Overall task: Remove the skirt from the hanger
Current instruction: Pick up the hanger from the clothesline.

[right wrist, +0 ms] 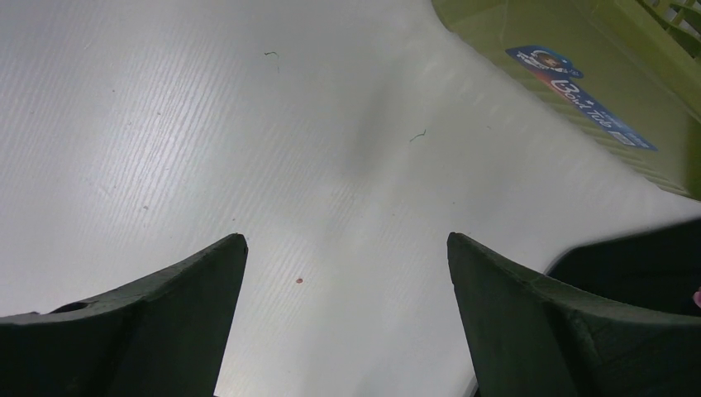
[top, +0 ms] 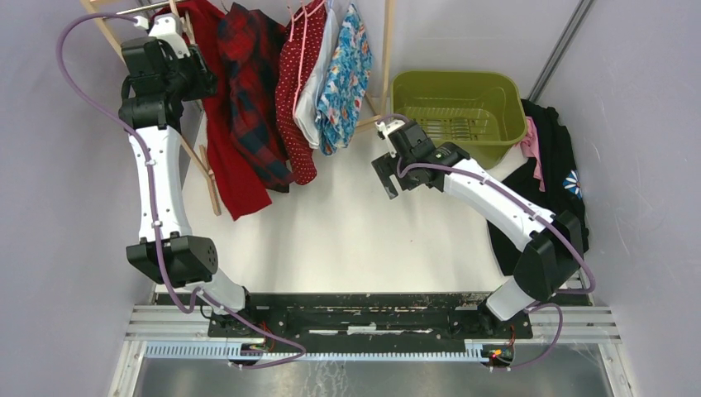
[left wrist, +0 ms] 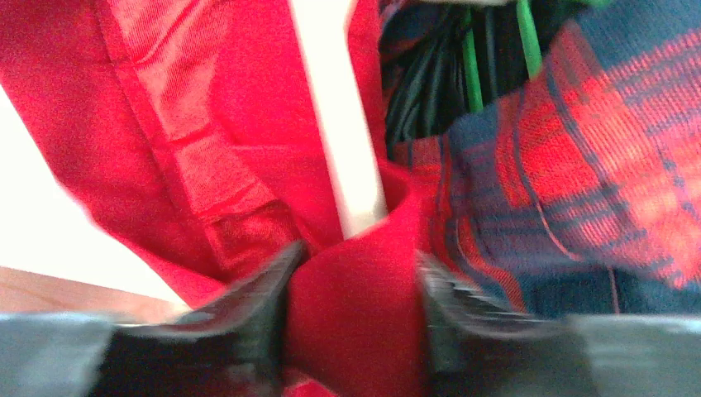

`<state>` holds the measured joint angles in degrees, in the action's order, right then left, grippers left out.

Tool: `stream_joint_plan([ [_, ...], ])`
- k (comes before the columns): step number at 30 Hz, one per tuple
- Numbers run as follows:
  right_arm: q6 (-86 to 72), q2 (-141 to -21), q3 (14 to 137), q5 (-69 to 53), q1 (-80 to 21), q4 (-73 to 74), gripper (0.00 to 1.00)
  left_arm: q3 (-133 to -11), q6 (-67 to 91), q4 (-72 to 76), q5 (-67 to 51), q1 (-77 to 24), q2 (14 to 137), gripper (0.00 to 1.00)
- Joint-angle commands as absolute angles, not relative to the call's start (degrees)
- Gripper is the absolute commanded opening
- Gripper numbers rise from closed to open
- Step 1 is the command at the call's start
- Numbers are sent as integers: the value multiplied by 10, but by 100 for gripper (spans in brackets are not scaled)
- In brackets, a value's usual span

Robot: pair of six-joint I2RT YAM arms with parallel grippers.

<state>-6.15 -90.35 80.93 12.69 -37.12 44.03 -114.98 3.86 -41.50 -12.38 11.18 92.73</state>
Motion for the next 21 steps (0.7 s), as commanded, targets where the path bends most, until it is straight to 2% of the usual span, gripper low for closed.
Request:
stream_joint_plan([
  [1,-59,-909,848,131,-374,437,97,-1141,24,-422,-107,115,937,23],
  [2,-60,-911,850,131,-374,438,97,-1141,27,-424,-106,114,941,6],
  [3,-59,-911,850,130,-374,438,97,-1141,30,-424,-106,114,944,3],
  [7,-59,-913,847,130,-374,438,97,-1115,29,-387,-112,114,929,3],
  [11,-59,-916,845,129,-374,438,97,-972,42,-207,-87,114,839,3],
  [15,-61,-919,845,123,-374,437,97,-890,55,-73,-47,114,803,3],
  [21,-66,-921,845,113,-374,436,96,-861,74,56,-35,113,788,3],
])
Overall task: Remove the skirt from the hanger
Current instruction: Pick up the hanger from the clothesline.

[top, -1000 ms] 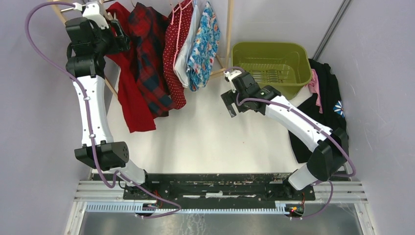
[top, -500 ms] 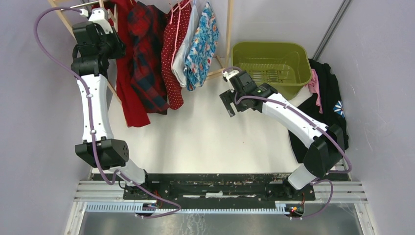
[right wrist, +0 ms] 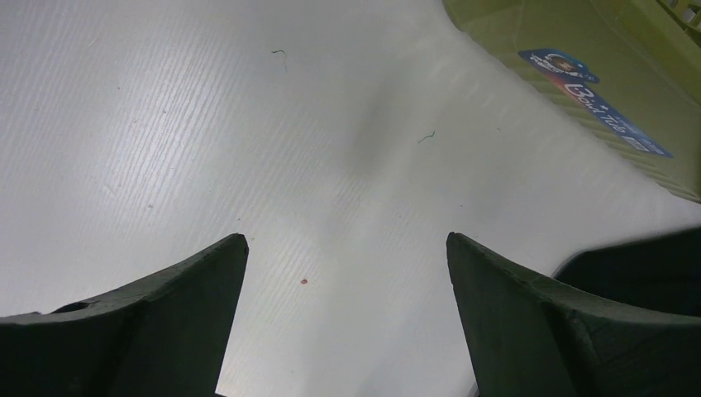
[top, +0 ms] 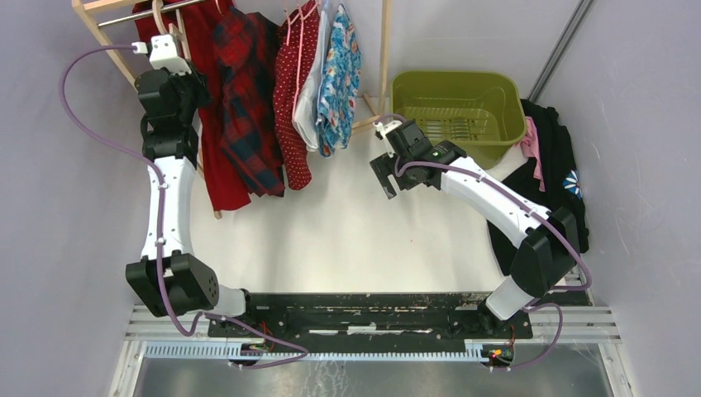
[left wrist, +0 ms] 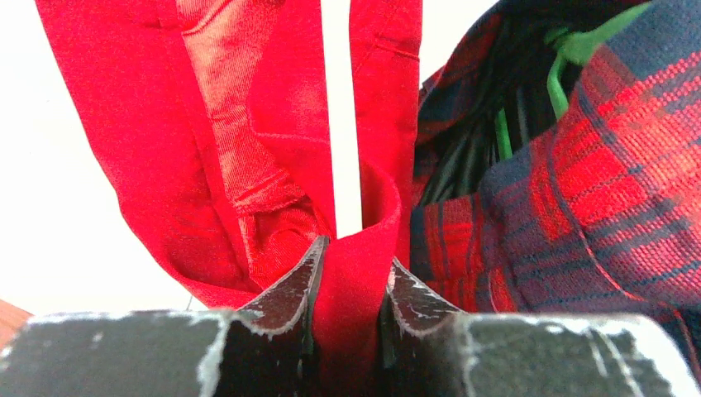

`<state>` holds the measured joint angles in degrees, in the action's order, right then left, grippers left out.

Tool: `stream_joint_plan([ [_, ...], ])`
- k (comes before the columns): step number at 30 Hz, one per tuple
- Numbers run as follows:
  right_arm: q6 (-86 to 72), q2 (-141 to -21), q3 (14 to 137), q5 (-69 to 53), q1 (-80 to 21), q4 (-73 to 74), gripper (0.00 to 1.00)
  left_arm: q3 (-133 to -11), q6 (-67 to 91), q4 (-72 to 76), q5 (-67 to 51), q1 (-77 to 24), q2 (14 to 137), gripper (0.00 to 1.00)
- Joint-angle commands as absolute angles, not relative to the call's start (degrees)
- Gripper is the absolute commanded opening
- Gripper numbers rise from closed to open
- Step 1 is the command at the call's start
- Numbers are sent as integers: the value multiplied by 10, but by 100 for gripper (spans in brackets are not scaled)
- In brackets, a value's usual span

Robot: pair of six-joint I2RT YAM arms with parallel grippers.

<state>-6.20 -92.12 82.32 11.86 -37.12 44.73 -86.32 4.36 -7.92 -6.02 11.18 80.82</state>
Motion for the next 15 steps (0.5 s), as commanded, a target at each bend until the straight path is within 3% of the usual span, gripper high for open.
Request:
stream_joint_plan([
  [1,-67,-921,844,112,-375,435,96,-864,75,65,-32,113,789,3],
  [15,-68,-924,842,114,-375,432,96,-826,71,164,-42,111,747,3],
])
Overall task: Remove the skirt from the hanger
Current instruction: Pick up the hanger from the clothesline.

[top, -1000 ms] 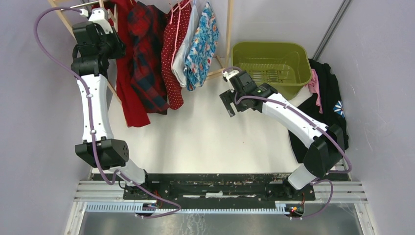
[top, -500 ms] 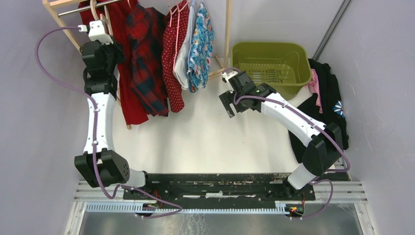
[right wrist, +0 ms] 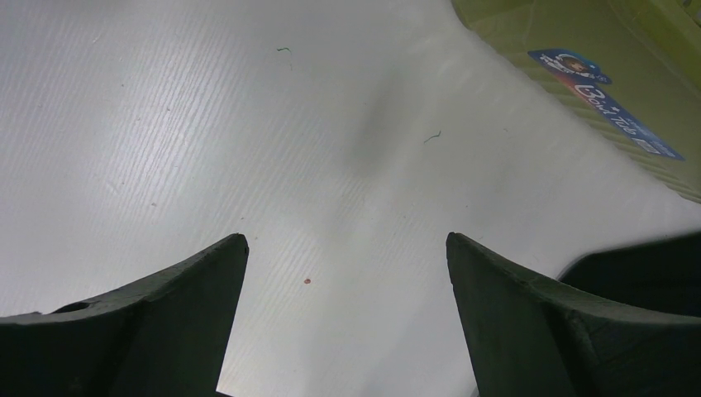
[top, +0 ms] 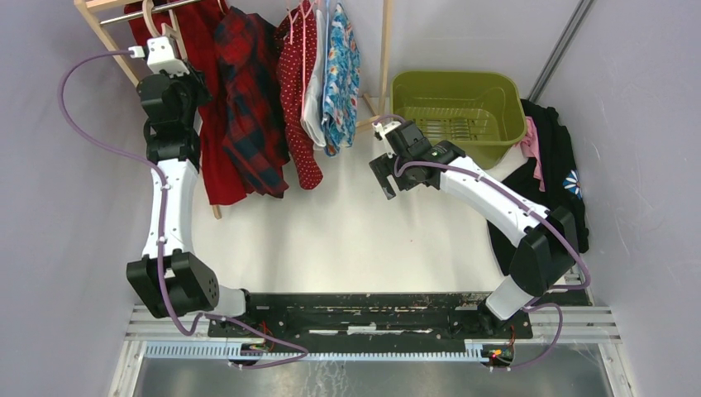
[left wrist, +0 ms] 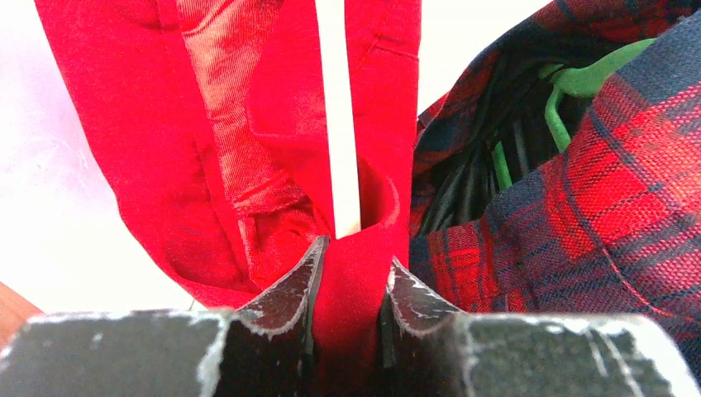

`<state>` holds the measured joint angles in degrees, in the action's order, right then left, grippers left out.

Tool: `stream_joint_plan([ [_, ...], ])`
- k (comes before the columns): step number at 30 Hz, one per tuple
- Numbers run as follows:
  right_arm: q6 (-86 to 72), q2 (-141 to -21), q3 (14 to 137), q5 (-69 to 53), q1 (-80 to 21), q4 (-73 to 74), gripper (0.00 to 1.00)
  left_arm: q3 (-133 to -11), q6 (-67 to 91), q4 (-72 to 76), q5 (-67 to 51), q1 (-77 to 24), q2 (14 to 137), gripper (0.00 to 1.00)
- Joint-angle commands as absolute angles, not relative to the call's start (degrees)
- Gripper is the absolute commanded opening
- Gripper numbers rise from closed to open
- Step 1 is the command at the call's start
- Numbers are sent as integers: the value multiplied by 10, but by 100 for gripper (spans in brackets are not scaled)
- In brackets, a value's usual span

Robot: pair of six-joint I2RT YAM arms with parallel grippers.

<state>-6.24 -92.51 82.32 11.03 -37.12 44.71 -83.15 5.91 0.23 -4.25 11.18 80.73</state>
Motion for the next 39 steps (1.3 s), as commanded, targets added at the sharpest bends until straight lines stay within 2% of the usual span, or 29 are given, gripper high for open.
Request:
stream_joint_plan([
  [1,-66,-924,841,115,-375,431,96,-818,66,163,-40,111,740,3],
  [10,-68,-928,845,110,-374,431,96,-762,43,125,-44,107,677,3],
  [22,-66,-923,858,122,-374,437,95,-640,11,-54,-20,65,603,3],
  [28,-65,-925,877,128,-375,445,95,-642,25,-179,-12,18,567,3],
  [34,-66,-943,908,131,-374,455,93,-630,50,-258,-117,-34,514,3],
  [39,-68,-957,930,128,-375,463,92,-677,-20,-400,-269,-67,512,3],
])
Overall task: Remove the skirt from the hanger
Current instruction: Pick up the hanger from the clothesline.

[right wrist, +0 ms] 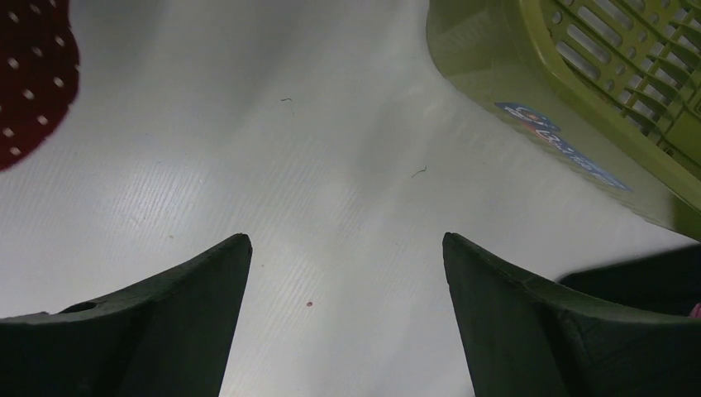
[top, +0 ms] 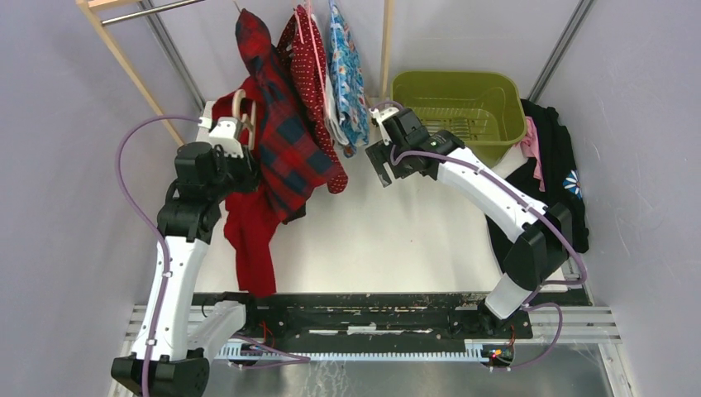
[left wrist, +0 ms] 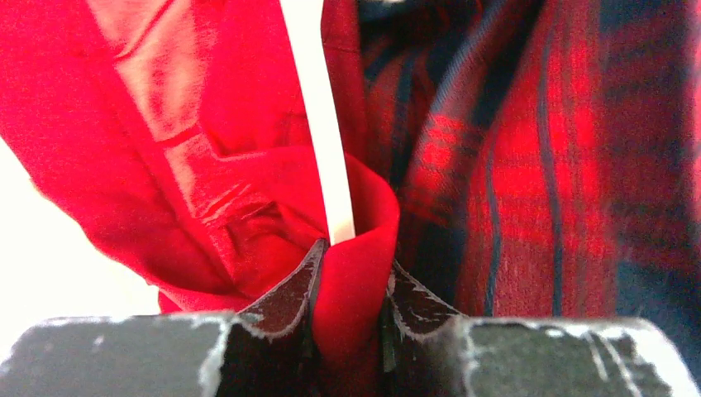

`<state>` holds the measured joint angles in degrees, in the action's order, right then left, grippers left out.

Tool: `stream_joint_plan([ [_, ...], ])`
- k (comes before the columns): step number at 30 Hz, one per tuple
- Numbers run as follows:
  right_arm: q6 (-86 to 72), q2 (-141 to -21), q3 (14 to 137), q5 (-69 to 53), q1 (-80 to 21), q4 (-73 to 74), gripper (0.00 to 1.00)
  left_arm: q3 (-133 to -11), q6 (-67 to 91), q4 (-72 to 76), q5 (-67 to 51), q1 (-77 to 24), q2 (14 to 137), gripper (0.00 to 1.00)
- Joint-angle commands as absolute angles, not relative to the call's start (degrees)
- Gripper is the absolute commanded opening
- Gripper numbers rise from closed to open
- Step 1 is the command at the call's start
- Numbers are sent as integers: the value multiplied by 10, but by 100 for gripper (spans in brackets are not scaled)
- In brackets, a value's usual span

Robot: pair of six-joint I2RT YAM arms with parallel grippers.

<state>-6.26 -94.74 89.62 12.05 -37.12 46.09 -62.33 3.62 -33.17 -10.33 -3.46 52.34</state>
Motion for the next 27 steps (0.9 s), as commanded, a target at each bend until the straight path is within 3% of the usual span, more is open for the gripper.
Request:
stream_joint_plan([
  [1,-68,-958,932,131,-375,465,92,-682,-27,-422,-298,-77,516,3],
  [5,-67,-956,935,147,-375,469,92,-698,-33,-498,-364,-106,519,3],
  [12,-59,-943,936,168,-375,469,92,-694,-29,-545,-375,-136,489,3],
  [21,-63,-871,923,340,-375,431,92,-769,6,-530,-478,-169,490,3],
  [27,-58,-755,875,364,-375,338,87,-863,54,-430,-558,-171,516,3],
])
